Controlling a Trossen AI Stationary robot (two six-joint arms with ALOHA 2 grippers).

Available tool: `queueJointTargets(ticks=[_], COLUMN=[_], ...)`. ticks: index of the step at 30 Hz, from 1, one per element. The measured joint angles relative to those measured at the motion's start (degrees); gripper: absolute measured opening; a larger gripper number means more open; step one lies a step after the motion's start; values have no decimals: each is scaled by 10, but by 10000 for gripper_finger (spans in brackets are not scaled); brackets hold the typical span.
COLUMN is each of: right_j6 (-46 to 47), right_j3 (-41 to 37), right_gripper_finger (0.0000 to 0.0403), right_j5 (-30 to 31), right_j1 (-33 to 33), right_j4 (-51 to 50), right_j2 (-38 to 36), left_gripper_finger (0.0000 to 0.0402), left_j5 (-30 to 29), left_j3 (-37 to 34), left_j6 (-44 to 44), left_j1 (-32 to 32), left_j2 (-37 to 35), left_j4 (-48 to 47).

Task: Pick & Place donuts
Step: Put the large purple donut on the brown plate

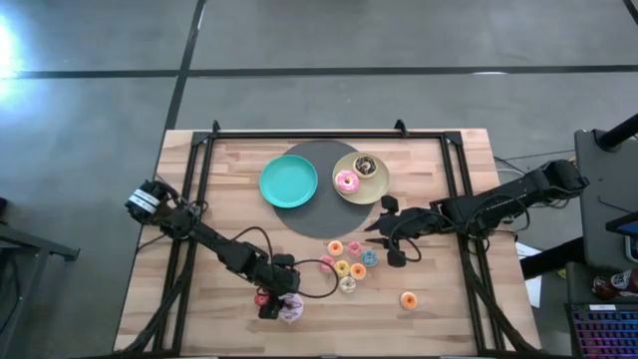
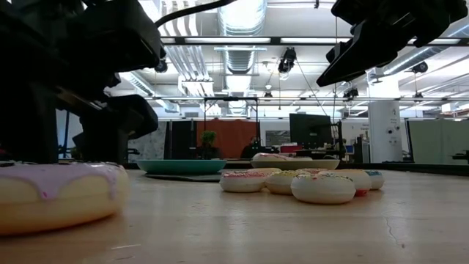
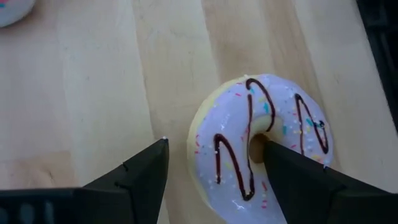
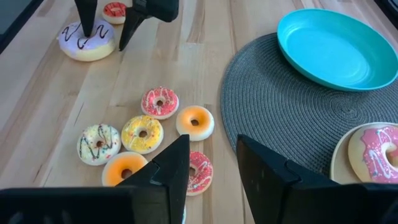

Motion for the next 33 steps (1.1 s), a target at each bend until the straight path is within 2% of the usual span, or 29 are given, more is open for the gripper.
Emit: queueJointTargets(ticks=[9, 18, 33], right_j6=[-1, -1, 0], right_j3=[0, 0, 0], right_gripper_finger=[123, 123, 123], right_j5=[0, 0, 0], right_j1=[0, 0, 0], right_j4=[0, 0, 0], right_j2=[0, 0, 0], left_gripper_finger=[234, 199, 197], left_j5=[-5, -5, -5], left_j3=[0, -1, -1], left_j6=[7, 8, 11], left_j1=[4, 5, 9], left_j2=[1, 1, 1], left_j4=[0, 0, 1])
